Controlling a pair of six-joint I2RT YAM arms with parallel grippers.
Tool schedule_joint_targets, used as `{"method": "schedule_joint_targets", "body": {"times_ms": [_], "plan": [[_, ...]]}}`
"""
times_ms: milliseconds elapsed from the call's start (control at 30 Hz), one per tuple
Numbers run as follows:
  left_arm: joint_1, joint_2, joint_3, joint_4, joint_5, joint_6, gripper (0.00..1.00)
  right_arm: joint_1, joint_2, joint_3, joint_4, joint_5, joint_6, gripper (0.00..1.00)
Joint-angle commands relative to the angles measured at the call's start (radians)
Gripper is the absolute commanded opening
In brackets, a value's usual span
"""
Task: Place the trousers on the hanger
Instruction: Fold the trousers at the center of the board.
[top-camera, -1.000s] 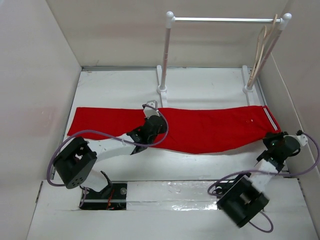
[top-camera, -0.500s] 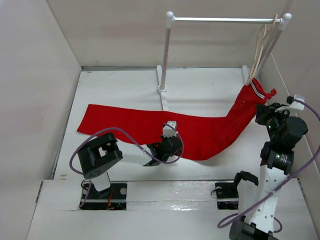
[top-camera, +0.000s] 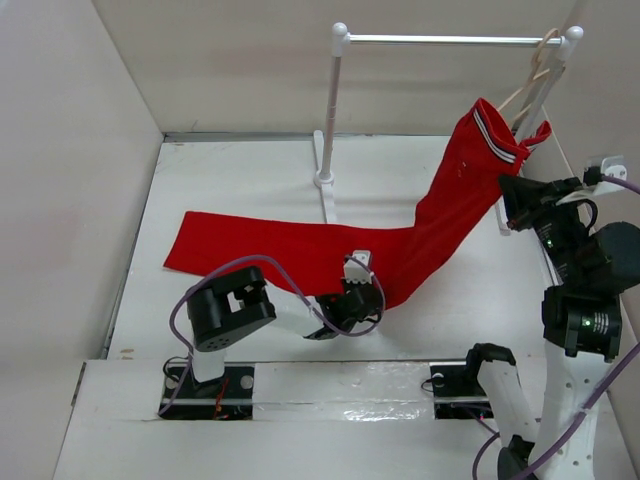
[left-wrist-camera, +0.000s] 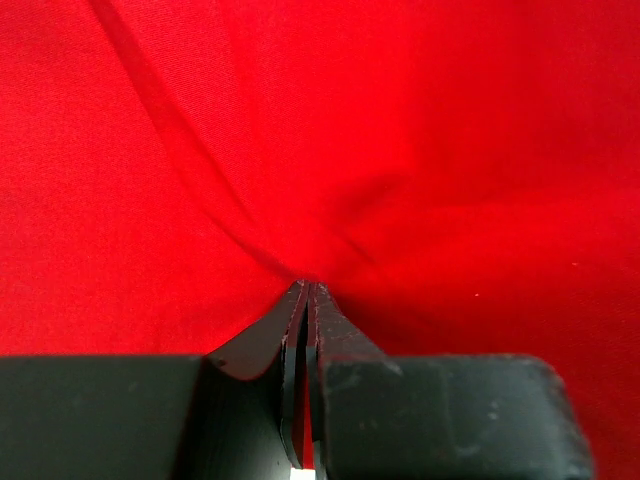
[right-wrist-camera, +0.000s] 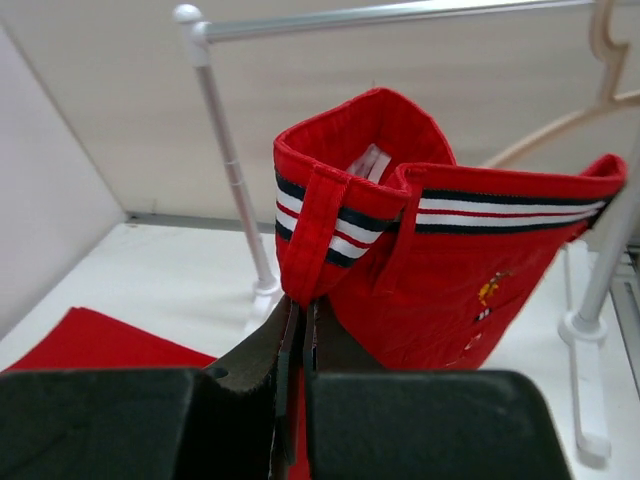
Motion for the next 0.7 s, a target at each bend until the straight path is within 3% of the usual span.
{"method": "schedule_joint_targets", "body": {"times_ms": [0,300,500,633,667], "plan": [[-0.044,0.055,0.035,-0.007,0.051,-0.02,0.0,0.011,0.036,0.125,0.143,-0.057,0.031,0.0],[-0.127,0.176,0.169,0.084,0.186,0.055,0.0,0.02,0.119,0.134,0.284,-0.198,0.132,0.0],[-0.116,0.084,0.12,0.096,0.139,0.074,0.0,0.084,0.151,0.119,0.31,-0.266,0.114,0.0],[-0.105,-0.023,0.057,0.076,0.129,0.091,0.17,0.15,0.182,0.098,0.356,-0.257,0.122,0.0],[-0.105,-0.085,0.023,0.072,0.119,0.095,0.28,0.165,0.188,0.099,0.353,-0.248,0.107,0.0]]}}
